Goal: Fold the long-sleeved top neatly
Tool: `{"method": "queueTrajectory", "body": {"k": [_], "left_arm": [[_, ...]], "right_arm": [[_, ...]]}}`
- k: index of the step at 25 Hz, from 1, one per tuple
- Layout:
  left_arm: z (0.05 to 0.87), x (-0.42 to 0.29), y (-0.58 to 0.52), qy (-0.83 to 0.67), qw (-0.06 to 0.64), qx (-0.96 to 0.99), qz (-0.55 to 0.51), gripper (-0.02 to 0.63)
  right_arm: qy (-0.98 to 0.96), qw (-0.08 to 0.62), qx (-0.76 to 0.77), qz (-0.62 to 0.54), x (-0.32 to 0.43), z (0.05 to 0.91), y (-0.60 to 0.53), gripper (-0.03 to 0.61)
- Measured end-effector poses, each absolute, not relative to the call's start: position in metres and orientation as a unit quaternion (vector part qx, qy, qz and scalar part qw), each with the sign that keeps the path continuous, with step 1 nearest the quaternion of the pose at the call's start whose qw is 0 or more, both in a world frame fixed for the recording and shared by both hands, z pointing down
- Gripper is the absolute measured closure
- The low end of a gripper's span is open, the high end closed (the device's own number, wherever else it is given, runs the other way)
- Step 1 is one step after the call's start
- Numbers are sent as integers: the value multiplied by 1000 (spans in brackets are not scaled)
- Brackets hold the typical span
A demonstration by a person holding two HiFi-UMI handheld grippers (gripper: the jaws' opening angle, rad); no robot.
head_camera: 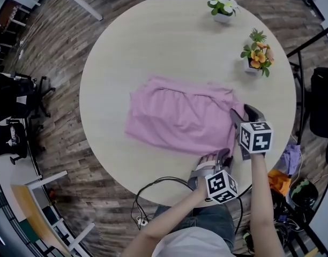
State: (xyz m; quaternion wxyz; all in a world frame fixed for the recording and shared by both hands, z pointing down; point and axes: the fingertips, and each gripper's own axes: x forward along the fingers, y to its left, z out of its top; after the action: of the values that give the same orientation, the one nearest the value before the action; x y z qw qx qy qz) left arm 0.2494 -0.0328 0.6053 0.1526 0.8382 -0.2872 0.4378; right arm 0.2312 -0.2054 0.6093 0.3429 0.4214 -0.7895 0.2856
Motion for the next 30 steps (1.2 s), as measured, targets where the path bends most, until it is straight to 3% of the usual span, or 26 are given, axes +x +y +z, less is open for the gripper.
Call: {"method": "queueTrajectory", "body": {"k": [2,7,11,13,30], "left_arm": [[605,249,-33,-290,151,838,437,499],[605,250,-32,-295,143,837,437,503],[606,250,-32,-308,124,832,444,522],[606,250,-33,-316,111,828,449,578],[585,242,-22,-328,158,837,408,588]], "right_arm": [[-795,349,419,264,229,610,-204,330],[-808,341,406,259,218,610,-199,444],[-808,324,406,277,216,611,-197,484],[-806,319,409,284,217,611,-197,491],[-802,298,405,324,225,597,-186,509]]}}
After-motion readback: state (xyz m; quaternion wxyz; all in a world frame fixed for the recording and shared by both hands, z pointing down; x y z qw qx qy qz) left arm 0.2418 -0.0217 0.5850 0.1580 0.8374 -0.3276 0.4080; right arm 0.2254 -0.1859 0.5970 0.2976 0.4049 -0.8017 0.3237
